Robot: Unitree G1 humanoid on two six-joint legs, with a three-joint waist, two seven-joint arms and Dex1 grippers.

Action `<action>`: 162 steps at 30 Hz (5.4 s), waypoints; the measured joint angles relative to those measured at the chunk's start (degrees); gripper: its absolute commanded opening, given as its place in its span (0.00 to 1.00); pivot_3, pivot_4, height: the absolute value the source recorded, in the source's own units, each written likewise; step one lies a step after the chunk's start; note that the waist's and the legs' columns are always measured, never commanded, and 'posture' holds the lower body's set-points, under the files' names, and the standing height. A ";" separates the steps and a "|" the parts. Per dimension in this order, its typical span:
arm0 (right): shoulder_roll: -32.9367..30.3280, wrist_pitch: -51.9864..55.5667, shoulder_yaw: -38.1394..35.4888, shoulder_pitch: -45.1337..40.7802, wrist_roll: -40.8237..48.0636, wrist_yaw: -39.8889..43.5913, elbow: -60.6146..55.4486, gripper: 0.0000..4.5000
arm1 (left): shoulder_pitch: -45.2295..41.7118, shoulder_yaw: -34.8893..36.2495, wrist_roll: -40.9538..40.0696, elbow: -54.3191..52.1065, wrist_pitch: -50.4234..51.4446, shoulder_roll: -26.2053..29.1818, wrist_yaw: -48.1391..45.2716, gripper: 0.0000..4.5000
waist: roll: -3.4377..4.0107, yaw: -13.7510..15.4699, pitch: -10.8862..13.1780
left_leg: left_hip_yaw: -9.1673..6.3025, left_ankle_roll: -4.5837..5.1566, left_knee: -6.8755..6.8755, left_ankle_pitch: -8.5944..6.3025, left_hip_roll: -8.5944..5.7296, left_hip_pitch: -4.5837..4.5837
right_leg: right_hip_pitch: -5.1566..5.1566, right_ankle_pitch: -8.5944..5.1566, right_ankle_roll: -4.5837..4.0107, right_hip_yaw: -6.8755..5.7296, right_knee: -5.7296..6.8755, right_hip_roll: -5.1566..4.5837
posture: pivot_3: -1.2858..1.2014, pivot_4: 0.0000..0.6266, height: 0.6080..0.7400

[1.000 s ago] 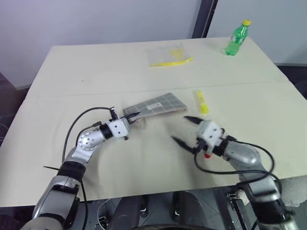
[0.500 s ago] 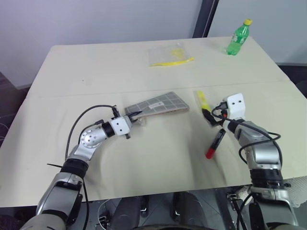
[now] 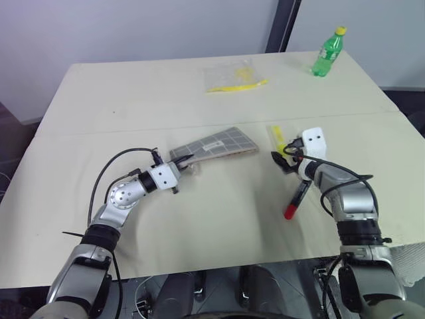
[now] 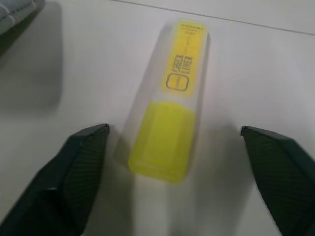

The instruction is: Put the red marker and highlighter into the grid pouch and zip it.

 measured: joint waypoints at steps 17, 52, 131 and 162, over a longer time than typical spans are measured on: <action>-13.97 -12.02 -3.32 19.46 13.50 26.86 -28.54 0.20 | 0.40 -0.24 -0.29 -2.17 1.42 1.13 -1.73 0.00 | -0.05 0.19 0.01 | -0.03 0.06 0.09 -0.03 0.01 -0.33 | 0.06 0.00 0.02 -0.06 -0.01 0.03 | 0.52 0.24 1.00; -16.62 -12.42 8.79 13.05 3.31 27.52 -25.39 0.20 | 0.58 -0.29 -2.73 -2.72 0.85 2.03 -7.97 0.00 | -0.13 0.38 0.02 | -0.06 0.06 0.19 -0.04 0.00 -0.34 | -0.14 0.02 0.00 -0.15 -0.13 -0.04 | 0.52 0.24 1.00; -11.90 -9.08 -4.93 34.82 5.52 11.95 -42.63 0.09 | 0.08 -0.07 -8.77 -4.41 4.66 0.64 -17.37 0.00 | -0.29 0.36 -0.04 | -0.22 -0.01 0.18 0.03 -0.04 -0.10 | 0.09 0.03 -0.04 -0.18 -0.08 0.07 | 0.52 0.24 1.00; -9.37 -36.99 26.72 0.61 -31.14 17.39 -15.53 0.32 | -3.21 -2.38 -7.71 -7.62 7.12 -2.02 -18.85 0.00 | -0.34 0.44 -0.01 | -0.30 -0.21 0.27 0.22 -0.15 -0.31 | -0.04 0.05 -0.07 -0.28 0.06 0.08 | 0.52 0.24 1.00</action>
